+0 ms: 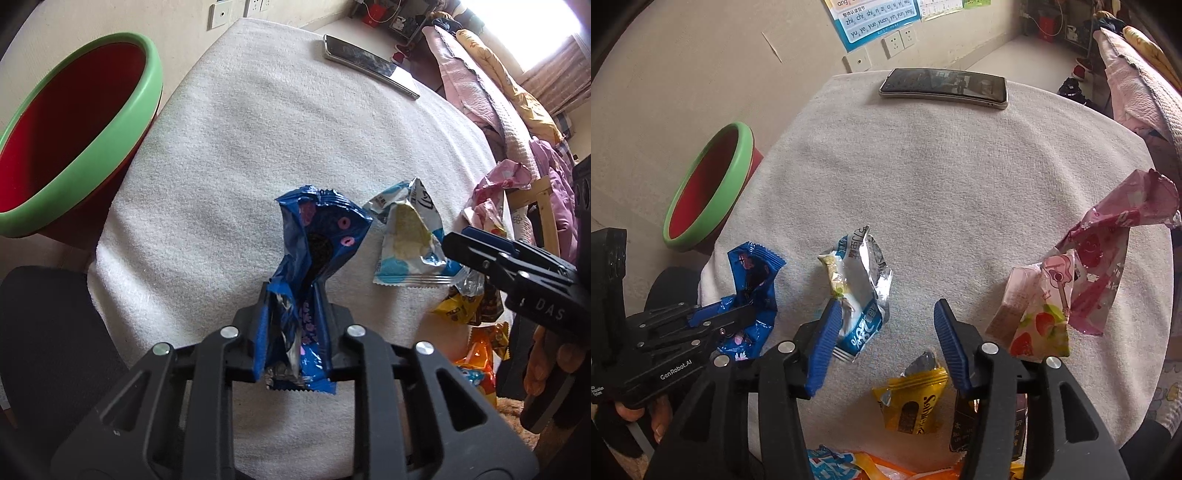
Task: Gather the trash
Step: 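Grasp the blue Oreo wrapper with the left tool while the right tool grasps a white-blue wrapper, then carry the Oreo wrapper into the red bucket while the right tool drops its white-blue wrapper there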
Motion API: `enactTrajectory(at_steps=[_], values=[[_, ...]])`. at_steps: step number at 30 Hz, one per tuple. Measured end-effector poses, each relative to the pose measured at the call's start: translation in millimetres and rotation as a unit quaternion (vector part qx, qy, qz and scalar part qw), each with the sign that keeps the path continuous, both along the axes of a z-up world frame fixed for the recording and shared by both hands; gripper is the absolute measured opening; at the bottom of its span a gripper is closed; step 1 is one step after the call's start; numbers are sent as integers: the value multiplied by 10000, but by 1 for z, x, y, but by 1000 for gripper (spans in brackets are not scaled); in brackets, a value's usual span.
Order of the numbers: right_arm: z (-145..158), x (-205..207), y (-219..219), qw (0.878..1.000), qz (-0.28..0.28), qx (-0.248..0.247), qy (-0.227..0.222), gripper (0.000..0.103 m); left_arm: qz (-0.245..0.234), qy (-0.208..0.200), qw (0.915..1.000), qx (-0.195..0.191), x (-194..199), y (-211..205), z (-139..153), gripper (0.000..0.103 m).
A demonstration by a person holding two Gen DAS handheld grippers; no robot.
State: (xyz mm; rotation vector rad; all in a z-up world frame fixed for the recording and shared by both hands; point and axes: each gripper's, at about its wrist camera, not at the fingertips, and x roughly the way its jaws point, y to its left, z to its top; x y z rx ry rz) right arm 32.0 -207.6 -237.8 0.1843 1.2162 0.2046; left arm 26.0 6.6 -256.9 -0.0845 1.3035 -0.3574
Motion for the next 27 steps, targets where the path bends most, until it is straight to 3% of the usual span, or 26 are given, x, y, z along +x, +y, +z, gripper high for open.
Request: enactTrajectory(at_steps=[6,8,10,12,14,19,27], values=[[7,6,-2,9996,-215,150,-126,53,-86,-108,9999,94,-3,-5,1,21],[5,12,7,9997,-89,222,-79,59,-116,-151,9997,119,-5,-7,2,21],[-2,15,19,9999,81,61,-10,59,-77,-168,9998,87,-5,-5,2,21],[-9,17,30,9996,214,-139,79,53,7,-149,9999,21,-4,-2,2,22],[-12,13,37,9992,310,-203,128,27,110,-137,9998,-77,-4,4,2,22],[7,2,41,9990,309,-283,-176,21,312,-178,9989,-285,-5,16,7,22],[26,-7,44,9980,135,-231,-578,19,335,-295,9986,-279,-7,18,12,22]])
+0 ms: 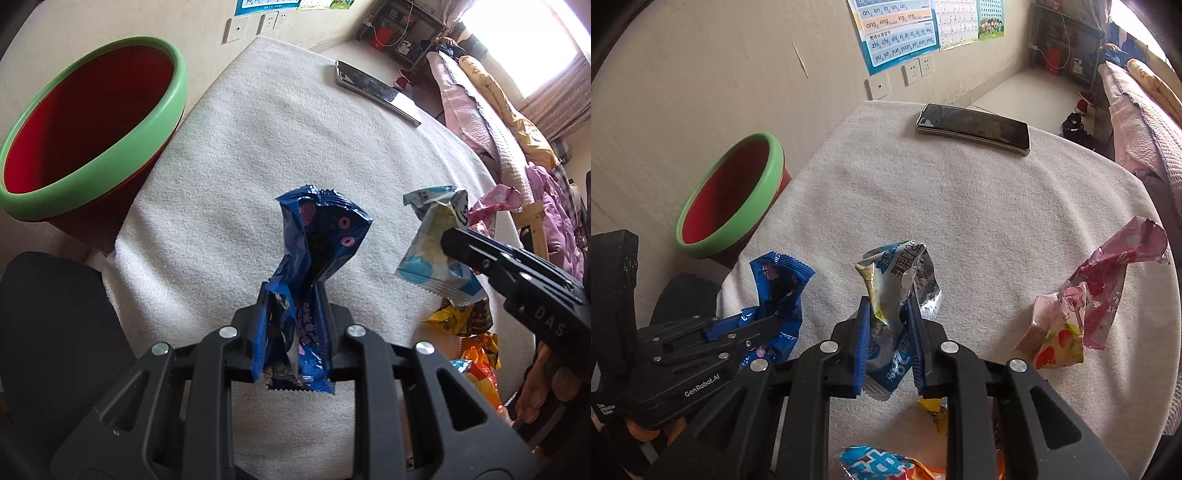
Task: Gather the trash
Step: 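Carry the Oreo wrapper into the red bucket while the right tool drops its white-blue wrapper there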
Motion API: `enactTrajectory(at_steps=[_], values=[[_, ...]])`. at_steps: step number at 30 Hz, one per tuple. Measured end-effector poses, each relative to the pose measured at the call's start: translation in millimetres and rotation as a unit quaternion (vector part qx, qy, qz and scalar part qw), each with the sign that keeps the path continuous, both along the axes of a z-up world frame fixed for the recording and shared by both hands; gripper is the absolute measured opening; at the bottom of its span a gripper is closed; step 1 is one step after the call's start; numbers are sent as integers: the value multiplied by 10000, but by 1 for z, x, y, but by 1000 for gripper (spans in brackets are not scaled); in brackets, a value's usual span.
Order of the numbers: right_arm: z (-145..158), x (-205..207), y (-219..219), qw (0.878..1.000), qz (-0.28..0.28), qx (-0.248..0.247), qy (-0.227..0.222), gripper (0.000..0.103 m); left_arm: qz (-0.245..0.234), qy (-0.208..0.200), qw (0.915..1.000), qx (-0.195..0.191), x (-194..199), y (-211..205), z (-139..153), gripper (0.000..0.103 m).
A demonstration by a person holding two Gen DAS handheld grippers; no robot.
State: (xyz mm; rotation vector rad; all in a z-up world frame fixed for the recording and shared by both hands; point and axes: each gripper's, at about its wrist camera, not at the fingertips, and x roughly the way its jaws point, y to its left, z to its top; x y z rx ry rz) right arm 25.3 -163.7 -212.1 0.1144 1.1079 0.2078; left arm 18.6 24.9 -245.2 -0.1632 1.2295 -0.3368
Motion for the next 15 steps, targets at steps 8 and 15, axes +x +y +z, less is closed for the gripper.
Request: enactTrajectory(at_steps=[8,15], values=[[-2,-8,-2,10000,-76,45,-35,19,19,-8,10000,12,-1,1,1,22],[3,-7,0,9998,-41,143,-160,19,127,-14,9999,46,-1,3,0,22]])
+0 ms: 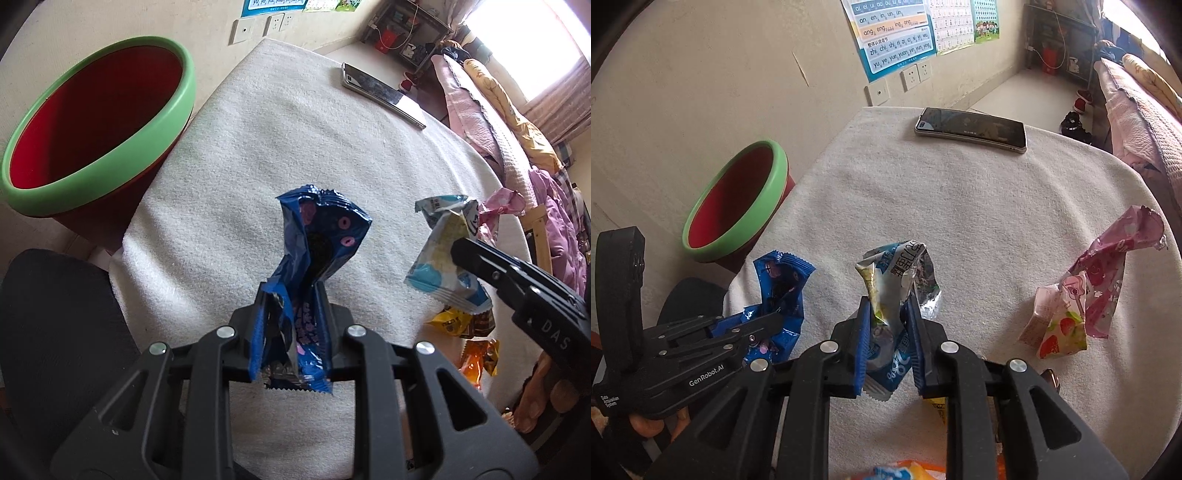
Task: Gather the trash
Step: 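Carry the Oreo wrapper into the red bucket while the right tool drops its white-blue wrapper there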
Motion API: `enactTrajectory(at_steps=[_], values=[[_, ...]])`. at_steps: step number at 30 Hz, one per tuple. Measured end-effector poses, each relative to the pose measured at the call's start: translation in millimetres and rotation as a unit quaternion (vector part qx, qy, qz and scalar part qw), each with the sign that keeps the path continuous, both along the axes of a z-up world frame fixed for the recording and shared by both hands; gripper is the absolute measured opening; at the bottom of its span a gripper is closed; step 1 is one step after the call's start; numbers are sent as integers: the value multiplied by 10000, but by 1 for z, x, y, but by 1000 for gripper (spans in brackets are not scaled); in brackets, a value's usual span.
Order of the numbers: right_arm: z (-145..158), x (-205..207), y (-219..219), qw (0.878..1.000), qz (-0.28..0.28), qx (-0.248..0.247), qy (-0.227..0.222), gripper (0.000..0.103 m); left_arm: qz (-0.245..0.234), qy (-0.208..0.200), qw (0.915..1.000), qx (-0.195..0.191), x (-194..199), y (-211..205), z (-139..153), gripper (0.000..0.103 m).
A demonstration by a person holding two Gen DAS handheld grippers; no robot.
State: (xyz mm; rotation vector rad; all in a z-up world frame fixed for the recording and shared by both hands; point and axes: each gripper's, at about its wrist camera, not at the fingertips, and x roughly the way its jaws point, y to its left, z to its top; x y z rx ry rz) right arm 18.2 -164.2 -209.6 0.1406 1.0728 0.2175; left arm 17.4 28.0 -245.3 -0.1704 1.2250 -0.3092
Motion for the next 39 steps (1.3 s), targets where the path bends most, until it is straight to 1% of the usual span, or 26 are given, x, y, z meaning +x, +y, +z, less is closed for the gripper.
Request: enactTrajectory(at_steps=[3,5,8,11,14,17,19,22,26,28,31,34,36,39], values=[[9,4,8,9997,143,-16,-204,19,93,-59,9999,35,0,2,1,22],[16,11,15,9992,207,82,-322,19,165,-120,9998,52,-1,4,2,22],[29,32,28,9980,296,271,-486,19,351,-262,9990,112,-1,9,5,22],[47,58,49,9945,476,556,-751,19,534,-372,9978,130,-2,15,7,22],[67,79,70,9878,676,857,-1107,19,599,-327,9975,175,-1,19,5,22],[77,80,81,9807,842,1125,-1362,19,551,-249,9977,291,0,17,2,22],[77,79,83,9792,908,1087,-1451,19,537,-194,9979,316,2,16,0,22],[71,84,81,9800,926,1159,-1324,20,663,-206,9972,271,5,20,2,22],[63,92,76,9801,793,1399,-1166,20,887,-503,9944,277,9,31,20,22],[62,93,80,9796,820,1421,-1164,20,1051,-675,9915,363,15,41,30,22],[59,93,90,9789,916,1437,-1128,20,1427,-787,9860,365,25,66,39,22],[54,93,102,9784,1045,1426,-1069,20,1730,-831,9803,461,34,89,43,22],[51,93,110,9782,1120,1408,-1037,20,1907,-842,9770,457,38,103,45,22],[45,91,118,9778,1216,1398,-982,20,2060,-902,9730,526,44,117,46,22]])
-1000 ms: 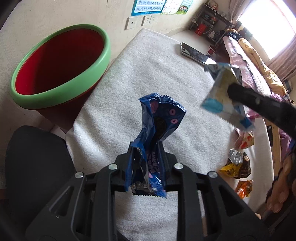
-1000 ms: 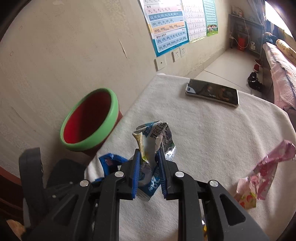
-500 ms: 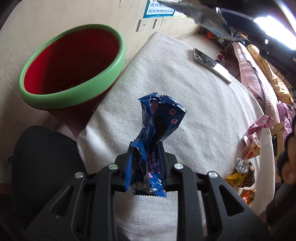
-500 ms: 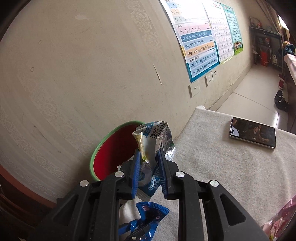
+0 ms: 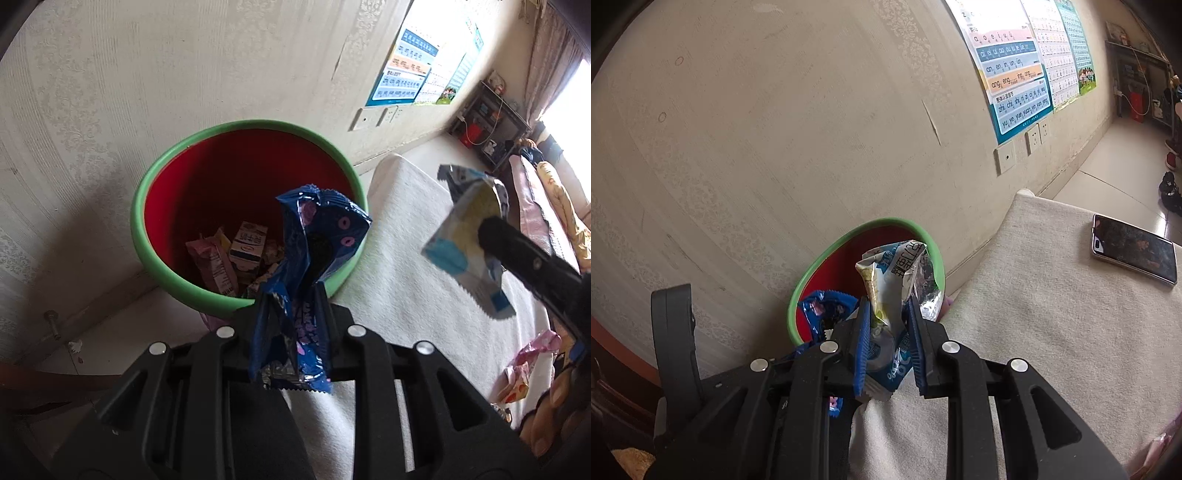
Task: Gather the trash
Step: 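Carry the Oreo wrapper into the red bucket while the right tool drops its white-blue wrapper there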
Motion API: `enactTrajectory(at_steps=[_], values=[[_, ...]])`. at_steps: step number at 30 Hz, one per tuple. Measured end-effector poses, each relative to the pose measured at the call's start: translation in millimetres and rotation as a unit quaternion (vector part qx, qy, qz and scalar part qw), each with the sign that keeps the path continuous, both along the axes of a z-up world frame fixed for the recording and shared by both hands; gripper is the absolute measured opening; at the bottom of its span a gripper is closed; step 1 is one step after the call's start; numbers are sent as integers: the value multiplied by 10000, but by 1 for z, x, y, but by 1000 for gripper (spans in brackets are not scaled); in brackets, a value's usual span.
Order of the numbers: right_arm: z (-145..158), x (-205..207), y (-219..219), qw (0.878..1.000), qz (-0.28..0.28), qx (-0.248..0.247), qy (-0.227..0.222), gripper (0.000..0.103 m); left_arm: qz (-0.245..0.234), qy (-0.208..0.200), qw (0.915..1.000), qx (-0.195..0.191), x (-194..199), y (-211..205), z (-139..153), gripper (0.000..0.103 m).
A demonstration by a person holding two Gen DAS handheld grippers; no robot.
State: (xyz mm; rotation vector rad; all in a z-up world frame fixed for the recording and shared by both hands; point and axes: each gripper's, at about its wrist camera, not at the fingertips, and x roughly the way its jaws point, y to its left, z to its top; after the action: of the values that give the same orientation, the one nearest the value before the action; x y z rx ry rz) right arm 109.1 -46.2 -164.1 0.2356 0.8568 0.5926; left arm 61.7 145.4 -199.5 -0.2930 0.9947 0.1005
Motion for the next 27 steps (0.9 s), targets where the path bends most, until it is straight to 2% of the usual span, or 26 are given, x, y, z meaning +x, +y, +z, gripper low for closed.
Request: enactTrajectory(at_steps=[11,27], values=[[-12,13,5,9997,-68,82,200,20,150,-61,9999,-24,22,18,2,22],[-7,22,43,9998,171,8,42,22,165,107,9998,-23,39,39,-4,22]])
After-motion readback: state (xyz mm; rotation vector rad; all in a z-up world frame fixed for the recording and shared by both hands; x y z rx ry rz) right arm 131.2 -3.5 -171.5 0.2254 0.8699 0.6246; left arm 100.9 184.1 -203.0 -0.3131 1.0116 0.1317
